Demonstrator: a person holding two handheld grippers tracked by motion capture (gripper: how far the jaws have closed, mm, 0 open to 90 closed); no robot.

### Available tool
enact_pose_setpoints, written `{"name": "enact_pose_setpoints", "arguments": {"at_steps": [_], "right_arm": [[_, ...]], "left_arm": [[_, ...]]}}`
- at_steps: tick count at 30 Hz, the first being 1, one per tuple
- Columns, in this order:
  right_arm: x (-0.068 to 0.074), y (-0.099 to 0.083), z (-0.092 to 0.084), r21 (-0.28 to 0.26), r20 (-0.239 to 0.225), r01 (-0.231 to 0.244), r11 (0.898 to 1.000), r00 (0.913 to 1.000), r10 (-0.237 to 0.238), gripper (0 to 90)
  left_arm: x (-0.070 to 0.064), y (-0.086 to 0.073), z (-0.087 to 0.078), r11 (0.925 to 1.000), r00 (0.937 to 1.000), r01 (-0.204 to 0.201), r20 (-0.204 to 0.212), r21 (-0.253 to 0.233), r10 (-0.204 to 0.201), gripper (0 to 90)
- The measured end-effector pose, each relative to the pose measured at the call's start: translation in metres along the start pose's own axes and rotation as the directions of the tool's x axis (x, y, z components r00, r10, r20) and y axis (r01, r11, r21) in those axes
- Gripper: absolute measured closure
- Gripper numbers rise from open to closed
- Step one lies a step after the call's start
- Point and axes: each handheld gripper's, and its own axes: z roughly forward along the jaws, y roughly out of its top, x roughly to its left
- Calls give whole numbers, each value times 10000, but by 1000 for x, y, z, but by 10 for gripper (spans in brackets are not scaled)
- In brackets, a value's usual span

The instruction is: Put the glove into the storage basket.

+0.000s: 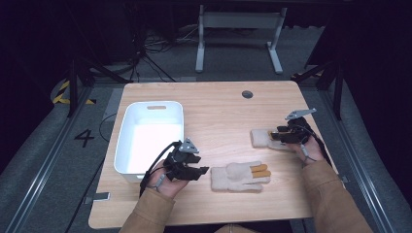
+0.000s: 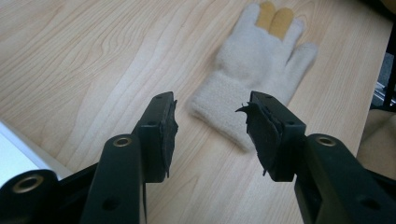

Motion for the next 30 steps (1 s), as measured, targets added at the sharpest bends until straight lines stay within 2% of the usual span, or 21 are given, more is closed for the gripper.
{"name": "enact_pose_setpoints", "arguments": {"at_steps": [4,7,13,16,20,25,30], "right_arm": [[-1,-2,4,172,91,160,9997,9998,-161,574],[-1,-3,4,225,59,239,9995,9997,-240,593],[3,-3,3,428,218,418,9982,9988,-428,719],[5,-2,1,419,309,454,9981,9984,-468,752],[6,-1,-4,256,232,458,9986,9987,-464,766],[10,5,-18,-198,136,544,9983,9984,-542,777],[14,9,-31,-456,-34,346,9984,9994,-348,784]], "left_arm": [[-1,0,0,10000,10000,-16,-6,8,16,524],[-1,0,1,10000,9999,18,141,35,-19,536],[-2,2,2,9999,9998,-61,202,100,59,555],[-2,2,3,9999,9997,-88,230,104,86,558],[-2,3,4,9999,9996,-81,267,73,79,558],[-3,5,5,9999,9994,-109,320,39,107,558],[-3,8,6,9999,9992,-165,374,21,164,557]]}}
